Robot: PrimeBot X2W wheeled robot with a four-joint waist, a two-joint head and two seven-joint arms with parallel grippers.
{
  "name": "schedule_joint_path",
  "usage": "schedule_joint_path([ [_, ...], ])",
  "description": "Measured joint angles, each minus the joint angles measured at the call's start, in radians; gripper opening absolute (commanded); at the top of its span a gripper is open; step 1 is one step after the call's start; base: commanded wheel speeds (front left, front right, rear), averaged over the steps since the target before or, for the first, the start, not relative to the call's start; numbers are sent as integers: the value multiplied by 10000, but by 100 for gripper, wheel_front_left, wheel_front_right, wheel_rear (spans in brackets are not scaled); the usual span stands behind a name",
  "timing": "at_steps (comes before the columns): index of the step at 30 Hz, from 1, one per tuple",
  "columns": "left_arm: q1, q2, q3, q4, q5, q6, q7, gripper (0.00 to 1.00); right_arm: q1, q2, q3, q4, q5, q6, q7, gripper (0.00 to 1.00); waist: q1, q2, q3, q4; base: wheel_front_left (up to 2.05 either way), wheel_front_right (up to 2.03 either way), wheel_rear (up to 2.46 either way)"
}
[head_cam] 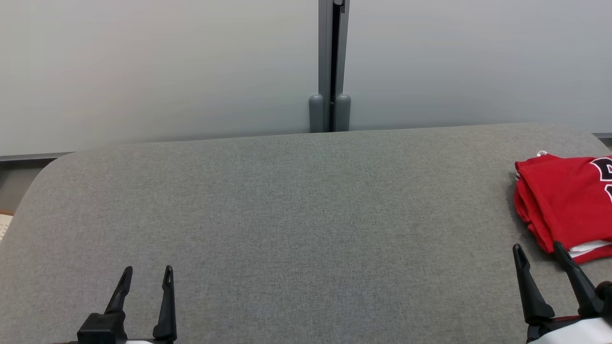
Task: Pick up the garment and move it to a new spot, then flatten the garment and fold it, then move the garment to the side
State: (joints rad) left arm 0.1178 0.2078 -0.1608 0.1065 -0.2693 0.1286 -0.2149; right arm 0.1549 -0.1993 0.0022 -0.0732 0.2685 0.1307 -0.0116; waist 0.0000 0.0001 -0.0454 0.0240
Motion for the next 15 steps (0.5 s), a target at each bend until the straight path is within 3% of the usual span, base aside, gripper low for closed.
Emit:
schedule_joint_path([
  [15, -66, 59, -111, 316, -42, 4, -71, 100, 41, -27, -36, 109, 35, 0, 29, 100, 0, 0, -27, -61, 0, 0, 0],
])
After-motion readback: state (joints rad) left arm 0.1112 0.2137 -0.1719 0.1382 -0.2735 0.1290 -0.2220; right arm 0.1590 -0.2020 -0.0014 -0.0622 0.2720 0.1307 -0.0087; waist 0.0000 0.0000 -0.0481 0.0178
